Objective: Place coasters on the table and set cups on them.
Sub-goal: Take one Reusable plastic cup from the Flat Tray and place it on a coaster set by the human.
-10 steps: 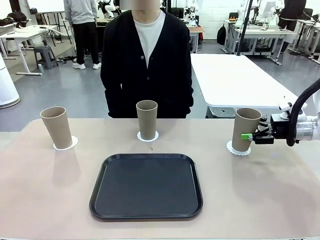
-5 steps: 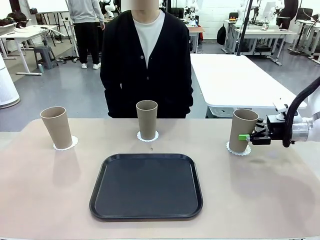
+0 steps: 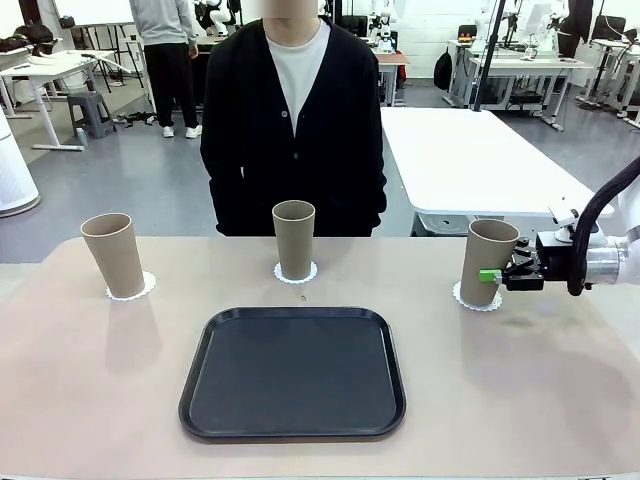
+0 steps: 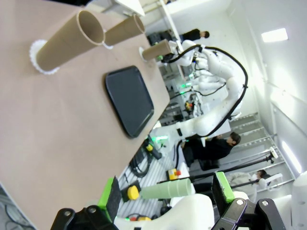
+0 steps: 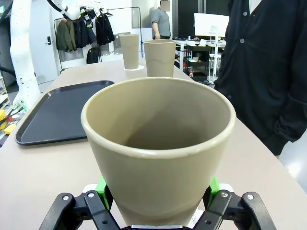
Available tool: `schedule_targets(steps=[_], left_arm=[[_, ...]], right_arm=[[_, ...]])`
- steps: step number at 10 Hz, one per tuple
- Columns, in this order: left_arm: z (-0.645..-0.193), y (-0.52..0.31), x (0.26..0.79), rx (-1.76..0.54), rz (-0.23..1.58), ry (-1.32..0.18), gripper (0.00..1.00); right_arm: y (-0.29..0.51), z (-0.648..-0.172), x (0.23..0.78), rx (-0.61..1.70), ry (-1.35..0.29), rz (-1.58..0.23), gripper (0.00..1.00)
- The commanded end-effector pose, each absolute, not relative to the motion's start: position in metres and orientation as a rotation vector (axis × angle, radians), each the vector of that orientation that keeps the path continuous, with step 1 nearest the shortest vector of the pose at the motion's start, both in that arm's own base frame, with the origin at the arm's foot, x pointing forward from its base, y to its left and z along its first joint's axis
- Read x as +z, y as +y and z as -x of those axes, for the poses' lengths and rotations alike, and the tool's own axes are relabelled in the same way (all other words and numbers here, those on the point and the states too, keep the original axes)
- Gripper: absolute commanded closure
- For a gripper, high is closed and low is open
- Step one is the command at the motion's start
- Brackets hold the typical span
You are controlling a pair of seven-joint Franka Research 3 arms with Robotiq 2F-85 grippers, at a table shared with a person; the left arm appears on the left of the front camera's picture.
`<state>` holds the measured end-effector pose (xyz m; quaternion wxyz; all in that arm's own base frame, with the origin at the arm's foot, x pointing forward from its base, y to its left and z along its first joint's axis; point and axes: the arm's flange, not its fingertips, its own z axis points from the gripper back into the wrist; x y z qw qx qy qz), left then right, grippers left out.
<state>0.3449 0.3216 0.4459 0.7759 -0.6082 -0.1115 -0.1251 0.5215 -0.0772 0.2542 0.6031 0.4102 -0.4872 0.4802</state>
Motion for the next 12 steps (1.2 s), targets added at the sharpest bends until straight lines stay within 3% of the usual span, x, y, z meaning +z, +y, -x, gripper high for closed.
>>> schedule_targets(steps=[1,6,7,12], left_arm=[[-0.3442,0.3222,0.4476,-0.268,1.313,-0.247,0.00],[-0.3442,0.3222,0.4476,-0.268,1.313,-0.247,0.00],[-0.3442,0.3222,0.4476,-0.268,1.313,-0.247,0.00],[-0.3442,0.3222,0.4476,-0.268,1.313,-0.247,0.00]], right_arm=[[-0.0789,-0.5290,0.2513,1.093,-1.143,-0.978,0.15],[-0.0807,-0.5333,0.2437,1.088,-1.137,-0.987,0.15],[-0.0811,-0.5330,0.2439,1.084,-1.133,-0.995,0.00],[-0.0845,-0.5262,0.2455,1.136,-1.057,-0.979,0.00]])
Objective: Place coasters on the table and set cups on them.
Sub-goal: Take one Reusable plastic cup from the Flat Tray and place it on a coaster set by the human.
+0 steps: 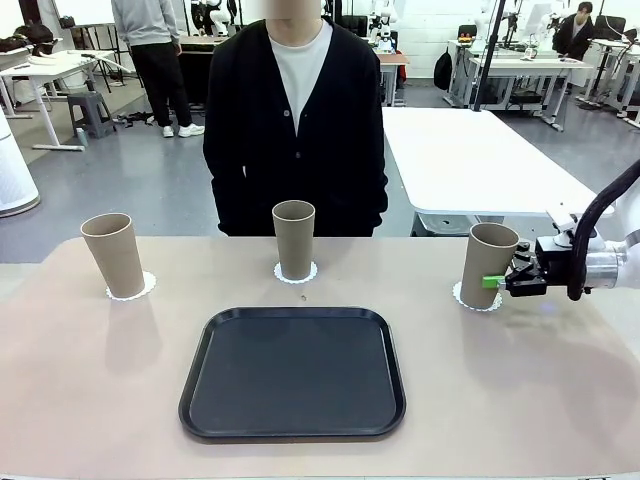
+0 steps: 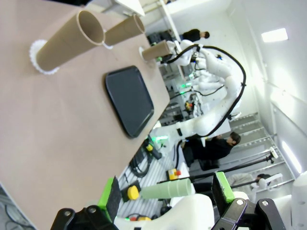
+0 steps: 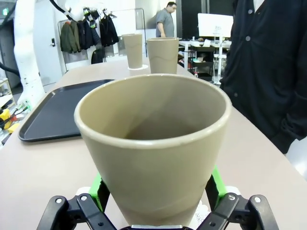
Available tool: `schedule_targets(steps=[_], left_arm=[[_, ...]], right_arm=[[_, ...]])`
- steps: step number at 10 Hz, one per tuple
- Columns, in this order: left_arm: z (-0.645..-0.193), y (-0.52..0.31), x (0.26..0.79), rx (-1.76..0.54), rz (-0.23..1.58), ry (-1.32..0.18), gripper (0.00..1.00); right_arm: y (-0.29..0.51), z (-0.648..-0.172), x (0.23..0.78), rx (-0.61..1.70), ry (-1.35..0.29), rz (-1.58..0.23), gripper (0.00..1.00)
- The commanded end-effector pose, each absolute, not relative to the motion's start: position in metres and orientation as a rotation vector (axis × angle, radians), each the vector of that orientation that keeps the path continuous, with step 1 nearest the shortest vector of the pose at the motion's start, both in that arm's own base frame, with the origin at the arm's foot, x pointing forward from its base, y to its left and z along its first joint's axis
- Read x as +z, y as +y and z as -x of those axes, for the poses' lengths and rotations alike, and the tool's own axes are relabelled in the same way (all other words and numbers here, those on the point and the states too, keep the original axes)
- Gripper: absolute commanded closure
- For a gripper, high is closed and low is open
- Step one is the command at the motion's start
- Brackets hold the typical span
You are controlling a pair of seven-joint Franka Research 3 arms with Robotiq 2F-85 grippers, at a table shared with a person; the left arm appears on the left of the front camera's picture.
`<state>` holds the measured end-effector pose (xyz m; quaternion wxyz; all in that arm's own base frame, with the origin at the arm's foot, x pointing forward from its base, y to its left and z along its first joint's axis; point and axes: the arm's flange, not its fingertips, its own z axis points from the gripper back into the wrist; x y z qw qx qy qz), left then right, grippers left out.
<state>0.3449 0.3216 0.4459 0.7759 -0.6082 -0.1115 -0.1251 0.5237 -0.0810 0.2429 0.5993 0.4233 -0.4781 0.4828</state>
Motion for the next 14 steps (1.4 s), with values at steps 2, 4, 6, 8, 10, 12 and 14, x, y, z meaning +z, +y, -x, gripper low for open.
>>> schedule_targets(steps=[2,4,6,8,10,12,14], left_arm=[[-0.344,0.322,0.448,-0.268,1.313,-0.247,0.00],[-0.344,0.322,0.448,-0.268,1.313,-0.247,0.00],[-0.344,0.322,0.448,-0.268,1.313,-0.247,0.00],[-0.344,0.322,0.448,-0.268,1.313,-0.247,0.00],[-0.344,0.322,0.448,-0.268,1.313,-0.247,0.00],[-0.344,0.322,0.448,-0.268,1.313,-0.247,0.00],[-0.344,0.322,0.448,-0.268,1.313,-0.247,0.00]], right_arm=[[-0.087,-0.525,0.245,1.136,-1.021,-0.958,0.00],[-0.088,-0.523,0.245,1.145,-1.001,-0.945,0.00],[-0.094,-0.516,0.250,1.160,-0.980,-0.917,0.00],[-0.098,-0.506,0.258,1.193,-0.953,-0.887,0.00],[-0.106,-0.497,0.264,1.212,-0.881,-0.842,0.00],[-0.121,-0.485,0.276,1.236,-0.729,-0.745,0.00],[-0.137,-0.486,0.288,1.161,-0.720,-0.707,0.00]])
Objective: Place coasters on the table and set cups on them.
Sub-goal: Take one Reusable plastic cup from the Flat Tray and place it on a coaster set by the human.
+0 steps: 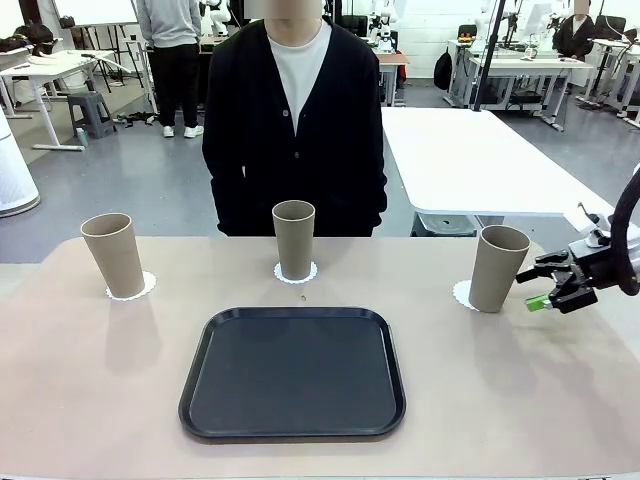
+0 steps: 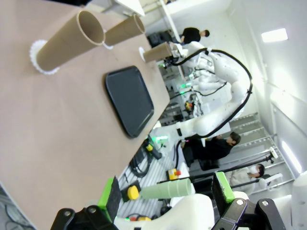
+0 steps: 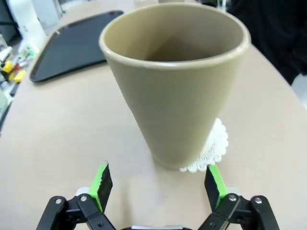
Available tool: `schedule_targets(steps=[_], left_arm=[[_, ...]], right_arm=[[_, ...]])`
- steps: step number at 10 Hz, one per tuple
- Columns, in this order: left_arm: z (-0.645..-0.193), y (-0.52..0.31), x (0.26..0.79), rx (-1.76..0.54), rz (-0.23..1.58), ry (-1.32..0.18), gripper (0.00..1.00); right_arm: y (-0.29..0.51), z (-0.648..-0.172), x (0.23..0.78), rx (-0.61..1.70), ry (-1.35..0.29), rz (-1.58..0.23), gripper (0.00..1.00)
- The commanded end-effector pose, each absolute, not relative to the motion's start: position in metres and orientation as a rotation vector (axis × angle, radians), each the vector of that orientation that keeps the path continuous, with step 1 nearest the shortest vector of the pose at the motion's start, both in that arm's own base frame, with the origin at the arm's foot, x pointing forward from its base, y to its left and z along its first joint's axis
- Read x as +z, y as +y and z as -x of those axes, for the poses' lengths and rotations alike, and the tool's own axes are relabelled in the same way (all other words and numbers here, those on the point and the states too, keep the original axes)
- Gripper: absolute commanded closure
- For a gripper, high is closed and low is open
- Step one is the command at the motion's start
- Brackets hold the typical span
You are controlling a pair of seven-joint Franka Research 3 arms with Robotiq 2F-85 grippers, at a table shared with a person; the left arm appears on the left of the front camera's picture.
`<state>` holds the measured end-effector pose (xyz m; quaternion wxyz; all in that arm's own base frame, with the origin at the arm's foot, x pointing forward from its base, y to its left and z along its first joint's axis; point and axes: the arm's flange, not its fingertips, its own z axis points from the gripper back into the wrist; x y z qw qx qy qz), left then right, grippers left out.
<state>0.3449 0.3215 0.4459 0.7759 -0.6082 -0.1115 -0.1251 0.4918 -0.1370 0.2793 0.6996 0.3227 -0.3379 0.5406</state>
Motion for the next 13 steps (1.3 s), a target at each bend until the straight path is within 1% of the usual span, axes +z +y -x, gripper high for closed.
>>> schedule_targets(steps=[1,2,3,4,5,6,7,9,10,11,13], left_arm=[[-0.344,0.322,0.448,-0.268,1.313,-0.247,0.00],[-0.344,0.322,0.448,-0.268,1.313,-0.247,0.00],[-0.344,0.322,0.448,-0.268,1.313,-0.247,0.00],[-0.344,0.322,0.448,-0.268,1.313,-0.247,0.00],[-0.344,0.322,0.448,-0.268,1.313,-0.247,0.00],[-0.344,0.322,0.448,-0.268,1.313,-0.247,0.00],[-0.344,0.322,0.448,-0.268,1.313,-0.247,0.00],[-0.344,0.322,0.448,-0.268,1.313,-0.247,0.00],[-0.344,0.322,0.448,-0.268,1.313,-0.247,0.00],[-0.344,0.322,0.448,-0.268,1.313,-0.247,0.00],[-0.344,0.322,0.448,-0.268,1.313,-0.247,0.00]], right_arm=[[-0.144,-0.485,0.291,1.136,-0.734,-0.702,0.00],[-0.147,-0.483,0.291,1.124,-0.726,-0.691,0.00],[-0.148,-0.476,0.293,1.113,-0.675,-0.648,0.00],[-0.149,-0.467,0.300,1.070,-0.628,-0.584,0.00],[-0.148,-0.455,0.314,1.007,-0.536,-0.483,0.00],[-0.143,-0.437,0.341,0.985,-0.457,-0.358,0.00],[-0.132,-0.415,0.383,0.998,-0.418,-0.258,0.00],[-0.099,-0.385,0.463,1.031,-0.480,-0.211,0.00],[-0.088,-0.375,0.491,0.994,-0.482,-0.184,0.00],[-0.078,-0.365,0.515,0.943,-0.434,-0.139,0.00],[-0.064,-0.361,0.542,0.818,-0.367,-0.090,0.00]])
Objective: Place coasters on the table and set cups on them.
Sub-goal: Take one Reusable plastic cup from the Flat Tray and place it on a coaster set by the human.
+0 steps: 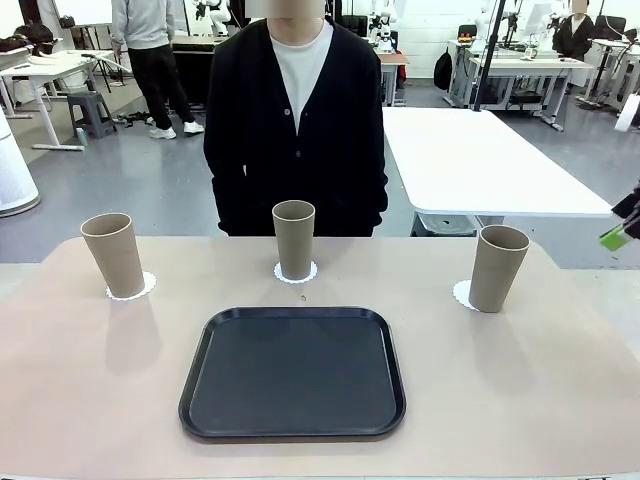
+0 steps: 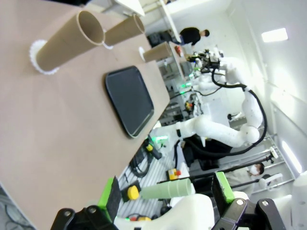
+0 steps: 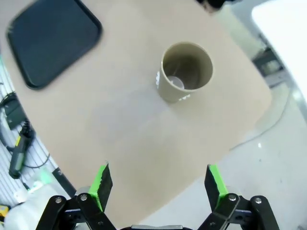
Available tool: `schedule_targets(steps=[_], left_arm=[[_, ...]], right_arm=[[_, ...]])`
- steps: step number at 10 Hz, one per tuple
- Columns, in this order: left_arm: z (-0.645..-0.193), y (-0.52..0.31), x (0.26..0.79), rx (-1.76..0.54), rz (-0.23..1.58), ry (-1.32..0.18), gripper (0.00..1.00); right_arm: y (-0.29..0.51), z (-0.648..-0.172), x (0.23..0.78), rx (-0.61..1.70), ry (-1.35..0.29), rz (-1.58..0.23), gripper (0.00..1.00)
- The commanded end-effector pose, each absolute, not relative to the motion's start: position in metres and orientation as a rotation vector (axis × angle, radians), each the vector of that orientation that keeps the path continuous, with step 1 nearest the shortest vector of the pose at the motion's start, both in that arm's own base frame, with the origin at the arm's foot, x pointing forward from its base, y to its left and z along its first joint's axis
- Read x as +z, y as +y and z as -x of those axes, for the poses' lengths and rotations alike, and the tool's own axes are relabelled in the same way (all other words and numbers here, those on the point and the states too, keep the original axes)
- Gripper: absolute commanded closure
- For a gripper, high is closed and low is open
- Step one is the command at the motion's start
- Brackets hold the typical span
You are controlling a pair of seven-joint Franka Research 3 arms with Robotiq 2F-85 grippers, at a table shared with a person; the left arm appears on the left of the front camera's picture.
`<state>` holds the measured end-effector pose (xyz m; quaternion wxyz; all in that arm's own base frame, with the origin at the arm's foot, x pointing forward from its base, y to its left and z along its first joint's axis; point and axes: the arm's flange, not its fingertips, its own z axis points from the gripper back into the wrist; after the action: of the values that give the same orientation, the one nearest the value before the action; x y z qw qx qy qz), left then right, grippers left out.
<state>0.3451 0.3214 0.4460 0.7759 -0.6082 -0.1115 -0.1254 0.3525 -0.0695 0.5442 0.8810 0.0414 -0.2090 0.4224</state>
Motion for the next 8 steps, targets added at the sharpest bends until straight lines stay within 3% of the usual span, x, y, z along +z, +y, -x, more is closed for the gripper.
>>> schedule_targets(steps=[1,2,4,5,8], left_arm=[[-0.344,0.322,0.448,-0.268,1.313,-0.247,0.00],[-0.344,0.322,0.448,-0.268,1.313,-0.247,0.00],[-0.344,0.322,0.448,-0.268,1.313,-0.247,0.00],[-0.344,0.322,0.448,-0.268,1.313,-0.247,0.00],[-0.344,0.322,0.448,-0.268,1.313,-0.247,0.00]], right_arm=[[-0.059,-0.360,0.551,0.780,-0.329,-0.069,0.00],[-0.057,-0.363,0.557,0.753,-0.269,-0.005,0.00],[-0.051,-0.366,0.556,0.944,-0.070,0.067,0.00],[-0.059,-0.356,0.554,0.780,-0.279,0.003,0.00],[-0.059,-0.356,0.554,0.780,-0.279,0.003,0.00]])
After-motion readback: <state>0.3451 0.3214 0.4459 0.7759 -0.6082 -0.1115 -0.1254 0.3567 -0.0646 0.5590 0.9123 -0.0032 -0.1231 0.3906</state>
